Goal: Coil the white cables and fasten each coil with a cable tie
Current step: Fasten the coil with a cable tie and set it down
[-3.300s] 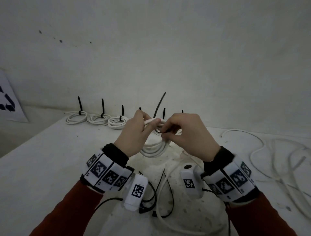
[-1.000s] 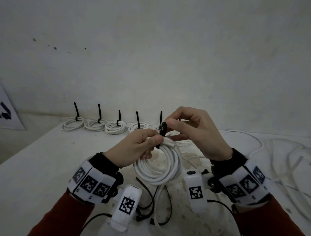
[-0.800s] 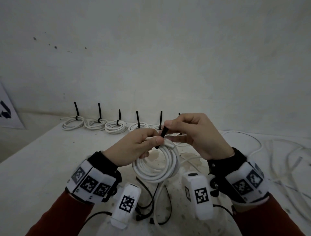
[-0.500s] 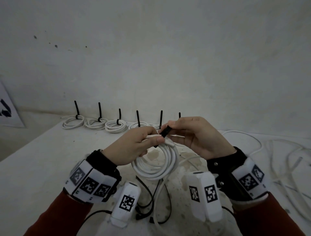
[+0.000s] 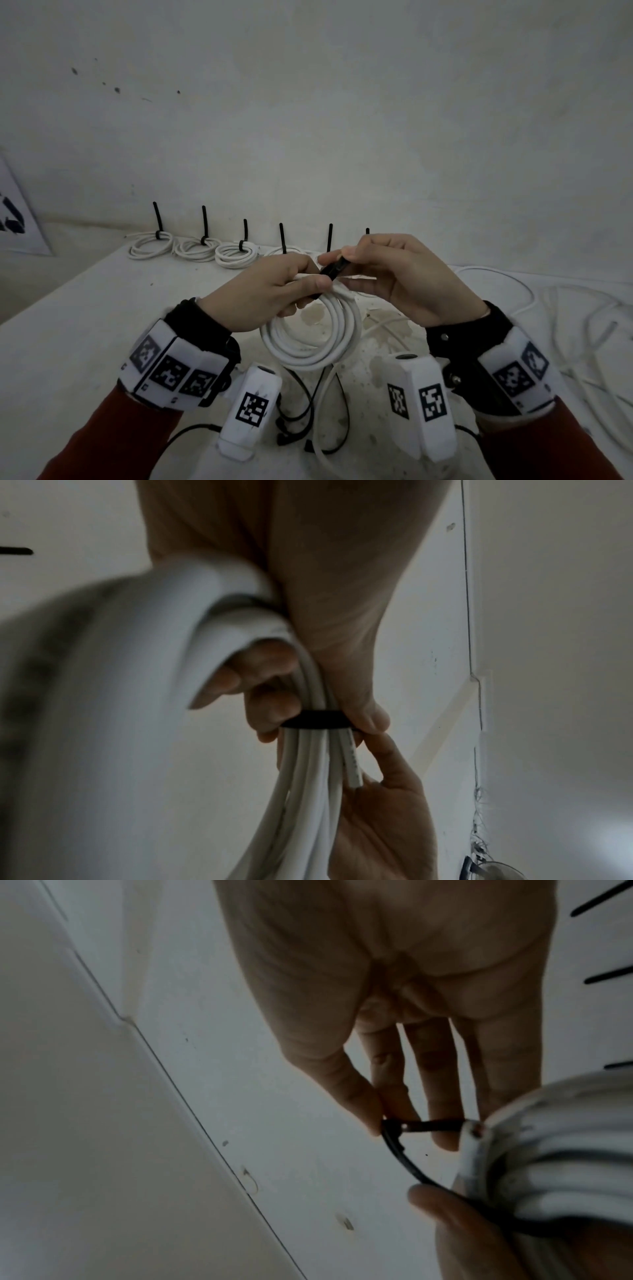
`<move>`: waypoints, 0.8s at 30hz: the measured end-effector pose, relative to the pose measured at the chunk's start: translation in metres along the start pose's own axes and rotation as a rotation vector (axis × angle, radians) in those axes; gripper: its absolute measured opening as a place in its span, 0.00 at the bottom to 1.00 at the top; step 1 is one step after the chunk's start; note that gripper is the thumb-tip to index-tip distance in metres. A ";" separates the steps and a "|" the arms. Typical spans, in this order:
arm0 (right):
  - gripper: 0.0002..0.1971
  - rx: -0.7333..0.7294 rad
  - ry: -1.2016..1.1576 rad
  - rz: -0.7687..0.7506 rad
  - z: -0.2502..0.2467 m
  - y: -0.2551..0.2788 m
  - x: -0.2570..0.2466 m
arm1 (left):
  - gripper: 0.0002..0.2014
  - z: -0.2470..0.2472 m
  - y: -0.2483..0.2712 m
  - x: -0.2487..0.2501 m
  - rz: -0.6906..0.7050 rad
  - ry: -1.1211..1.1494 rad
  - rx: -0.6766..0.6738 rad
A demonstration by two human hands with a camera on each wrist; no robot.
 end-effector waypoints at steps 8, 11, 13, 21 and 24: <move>0.13 -0.010 -0.292 0.112 0.000 -0.005 0.013 | 0.20 0.000 0.001 0.006 0.010 -0.059 0.022; 0.17 0.014 -0.306 0.177 -0.003 -0.005 0.018 | 0.21 -0.002 0.000 0.006 0.034 -0.162 0.065; 0.22 0.001 -0.302 0.185 -0.003 -0.005 0.019 | 0.21 -0.004 0.001 0.009 0.078 -0.288 0.104; 0.41 -0.070 -0.302 0.144 -0.006 -0.008 0.015 | 0.15 0.008 0.006 0.036 0.278 -0.510 0.090; 0.35 0.027 -0.223 0.110 -0.014 -0.010 0.017 | 0.28 0.011 0.006 0.039 0.291 -0.652 0.103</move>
Point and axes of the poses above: each hand's wrist, its own y-axis away from the middle knuckle, its own z-axis out of the palm, x = y × z, the point moved 8 cm from there along -y, towards the middle knuckle, and after that the axes turned 3 degrees about y, right-handed, at the moved point
